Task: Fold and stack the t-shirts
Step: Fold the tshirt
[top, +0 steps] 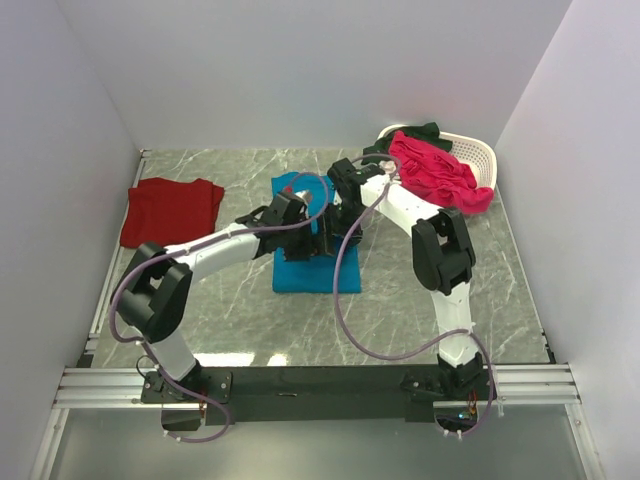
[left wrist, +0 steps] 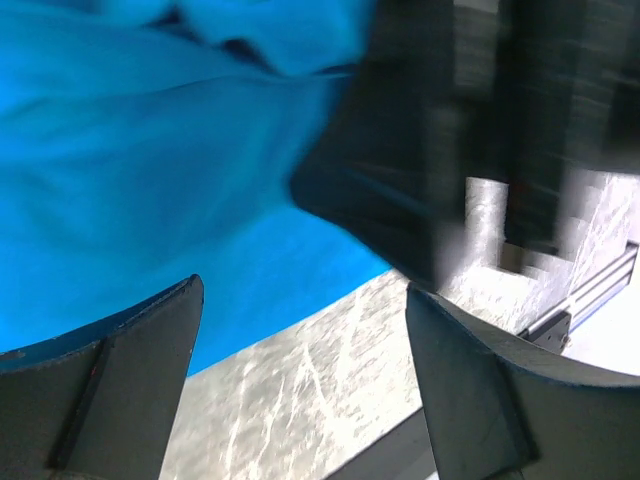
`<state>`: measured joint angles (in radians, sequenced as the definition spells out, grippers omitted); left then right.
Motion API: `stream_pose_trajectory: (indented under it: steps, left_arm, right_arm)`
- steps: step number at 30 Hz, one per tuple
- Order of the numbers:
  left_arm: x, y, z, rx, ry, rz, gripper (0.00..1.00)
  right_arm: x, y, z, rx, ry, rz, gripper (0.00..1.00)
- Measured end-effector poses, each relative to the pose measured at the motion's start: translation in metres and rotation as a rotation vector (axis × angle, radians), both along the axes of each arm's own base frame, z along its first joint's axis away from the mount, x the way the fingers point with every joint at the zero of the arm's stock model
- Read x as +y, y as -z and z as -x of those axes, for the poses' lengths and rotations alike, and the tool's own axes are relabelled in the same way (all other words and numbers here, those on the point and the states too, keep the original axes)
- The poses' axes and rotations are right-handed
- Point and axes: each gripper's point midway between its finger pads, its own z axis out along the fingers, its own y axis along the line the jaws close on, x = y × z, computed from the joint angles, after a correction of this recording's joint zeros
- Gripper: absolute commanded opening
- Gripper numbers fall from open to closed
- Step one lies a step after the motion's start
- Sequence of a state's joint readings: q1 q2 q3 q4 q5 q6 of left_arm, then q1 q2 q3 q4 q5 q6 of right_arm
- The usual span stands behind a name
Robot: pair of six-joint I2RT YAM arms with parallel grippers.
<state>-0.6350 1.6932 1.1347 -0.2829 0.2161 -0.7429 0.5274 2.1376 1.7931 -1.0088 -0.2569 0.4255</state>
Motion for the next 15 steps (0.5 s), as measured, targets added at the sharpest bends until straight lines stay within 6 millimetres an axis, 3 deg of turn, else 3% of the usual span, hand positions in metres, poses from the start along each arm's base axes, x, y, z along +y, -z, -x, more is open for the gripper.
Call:
stream_pose_trajectory:
  steps: [4, 7, 11, 15]
  left_arm:
    - [-0.022, 0.005, 0.002, -0.055, 0.066, 0.019, 0.87]
    - [-0.035, 0.022, 0.013, -0.058, 0.118, 0.004, 0.87]
    - [-0.037, 0.054, 0.037, -0.015, 0.165, -0.04, 0.87]
    - [-0.041, 0.056, 0.039, -0.052, 0.185, -0.021, 0.87]
  right_arm:
    - [0.0, 0.013, -0.003, 0.012, 0.002, 0.013, 0.53]
    - [0.0, 0.025, -0.009, 0.017, 0.007, 0.029, 0.53]
    - [0.0, 0.042, -0.025, 0.01, 0.024, 0.059, 0.53]
    - [-0.005, 0.039, -0.042, -0.025, 0.064, 0.068, 0.53]
